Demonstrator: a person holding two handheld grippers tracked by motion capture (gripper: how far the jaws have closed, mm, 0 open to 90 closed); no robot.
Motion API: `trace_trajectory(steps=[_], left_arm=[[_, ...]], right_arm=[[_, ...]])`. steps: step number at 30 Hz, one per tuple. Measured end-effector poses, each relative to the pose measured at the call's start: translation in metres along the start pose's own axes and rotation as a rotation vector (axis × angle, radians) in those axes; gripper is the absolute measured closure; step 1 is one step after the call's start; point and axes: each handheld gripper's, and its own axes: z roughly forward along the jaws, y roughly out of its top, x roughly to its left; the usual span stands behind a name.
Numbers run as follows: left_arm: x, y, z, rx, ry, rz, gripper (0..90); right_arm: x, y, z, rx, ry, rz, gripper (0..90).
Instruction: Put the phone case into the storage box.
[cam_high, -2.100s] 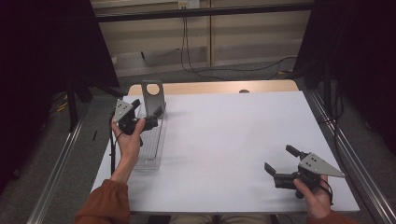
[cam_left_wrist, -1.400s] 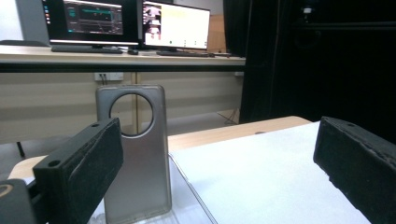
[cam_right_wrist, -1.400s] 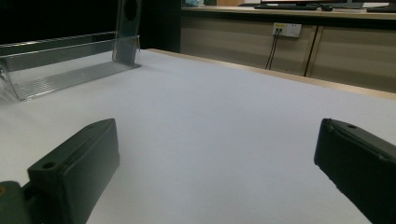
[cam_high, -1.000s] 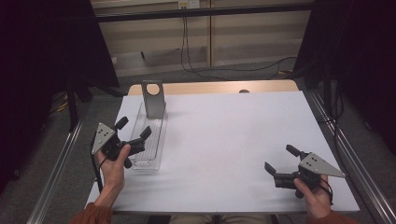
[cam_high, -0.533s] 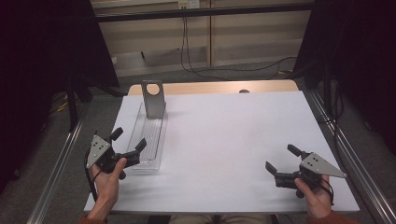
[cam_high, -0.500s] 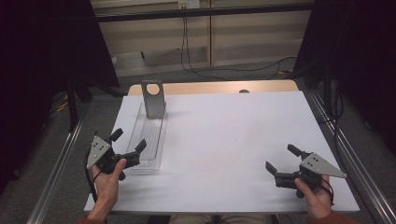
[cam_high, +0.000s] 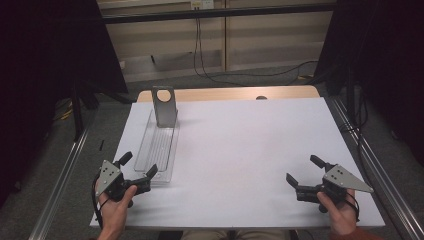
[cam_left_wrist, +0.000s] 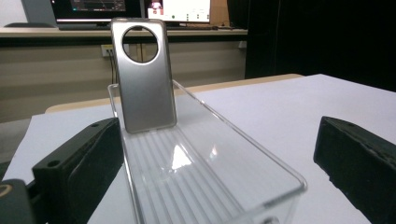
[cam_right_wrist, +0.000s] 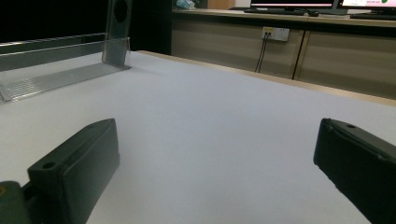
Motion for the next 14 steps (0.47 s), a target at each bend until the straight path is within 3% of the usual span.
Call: trace_trajectory(steps=[6,8,10,14], left_arm=[[0.001,-0.005,-0.014,0.017,0.019,-0.017,1.6],[0.003,-0.008,-0.014,0.032,0.023,0.002,1.6],[0.003,-0.008,-0.012,0.026,0.013,-0.011,1.6],[0.003,-0.006,-0.009,0.005,0.004,0.007,1.7]], right_arm=[[0.0,-0.002,-0.001,0.005,-0.001,0.0,0.0],[0.0,-0.002,-0.002,0.007,0.0,0.002,0.0],[0.0,-0.002,-0.001,0.005,0.0,0.002,0.0],[-0.001,-0.003,0.0,0.014,-0.002,0.006,0.0]])
